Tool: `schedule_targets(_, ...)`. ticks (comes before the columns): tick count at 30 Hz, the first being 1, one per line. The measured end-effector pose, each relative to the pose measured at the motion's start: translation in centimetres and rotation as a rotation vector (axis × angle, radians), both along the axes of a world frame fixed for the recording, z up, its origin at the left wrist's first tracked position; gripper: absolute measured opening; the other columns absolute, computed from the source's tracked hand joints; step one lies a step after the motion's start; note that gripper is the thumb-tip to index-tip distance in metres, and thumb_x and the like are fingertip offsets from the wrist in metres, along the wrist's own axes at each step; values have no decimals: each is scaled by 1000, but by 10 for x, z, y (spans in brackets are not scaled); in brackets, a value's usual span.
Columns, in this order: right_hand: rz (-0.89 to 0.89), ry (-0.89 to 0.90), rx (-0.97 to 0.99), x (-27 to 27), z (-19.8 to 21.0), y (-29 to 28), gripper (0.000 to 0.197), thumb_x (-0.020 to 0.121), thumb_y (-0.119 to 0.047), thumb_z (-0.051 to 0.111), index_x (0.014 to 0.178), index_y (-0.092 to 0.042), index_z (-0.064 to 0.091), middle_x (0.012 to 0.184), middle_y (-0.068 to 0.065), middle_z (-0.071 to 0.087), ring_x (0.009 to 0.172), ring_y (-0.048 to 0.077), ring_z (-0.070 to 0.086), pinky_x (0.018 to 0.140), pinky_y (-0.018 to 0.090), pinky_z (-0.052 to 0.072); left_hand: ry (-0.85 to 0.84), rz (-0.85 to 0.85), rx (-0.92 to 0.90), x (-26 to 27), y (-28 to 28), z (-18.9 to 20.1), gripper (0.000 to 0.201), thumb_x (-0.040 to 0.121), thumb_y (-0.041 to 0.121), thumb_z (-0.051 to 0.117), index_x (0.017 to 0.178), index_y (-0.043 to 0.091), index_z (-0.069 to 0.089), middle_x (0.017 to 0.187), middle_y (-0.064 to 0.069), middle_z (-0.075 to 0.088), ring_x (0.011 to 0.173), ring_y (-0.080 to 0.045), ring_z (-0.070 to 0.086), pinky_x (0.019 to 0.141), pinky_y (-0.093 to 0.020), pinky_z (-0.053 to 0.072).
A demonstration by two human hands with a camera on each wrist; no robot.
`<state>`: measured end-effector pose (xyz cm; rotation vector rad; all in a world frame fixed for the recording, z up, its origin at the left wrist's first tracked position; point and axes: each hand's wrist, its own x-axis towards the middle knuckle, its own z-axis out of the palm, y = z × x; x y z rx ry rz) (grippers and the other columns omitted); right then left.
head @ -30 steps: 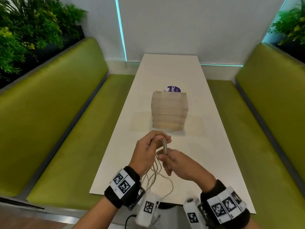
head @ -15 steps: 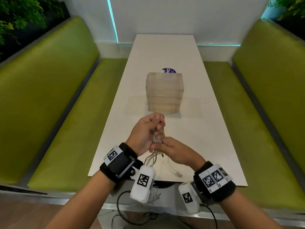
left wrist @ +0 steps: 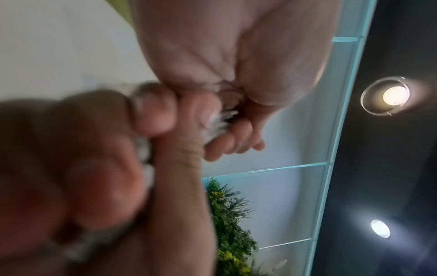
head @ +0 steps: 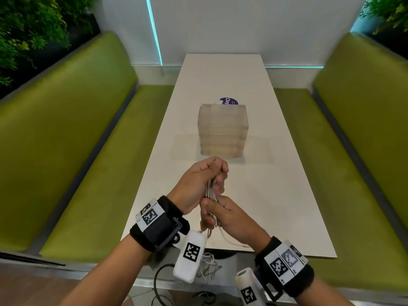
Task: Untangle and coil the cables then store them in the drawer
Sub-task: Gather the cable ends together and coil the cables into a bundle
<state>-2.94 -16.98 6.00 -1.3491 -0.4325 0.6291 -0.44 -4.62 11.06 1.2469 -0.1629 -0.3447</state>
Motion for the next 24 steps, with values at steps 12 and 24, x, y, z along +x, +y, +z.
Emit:
schedule_targets(12, -269, 252, 576, 19, 45, -16, 26, 94, -27, 39, 77, -9, 46, 63, 3, 49, 59, 15, 51, 66, 28, 51, -130, -117, 325, -24, 8, -34, 61, 74, 80, 43, 85, 22, 59, 63, 6, 59, 56, -11, 52, 59, -19, 42)
schedule_targets(24, -58, -124, -91, 36, 43, -48, 36, 96, -34, 45, 77, -5, 50, 57, -1, 44, 59, 15, 54, 84, 51, 49, -205, -273, 753, -21, 26, -42, 33, 97, 39, 44, 74, 17, 55, 60, 10, 41, 48, -2, 36, 51, -14, 33)
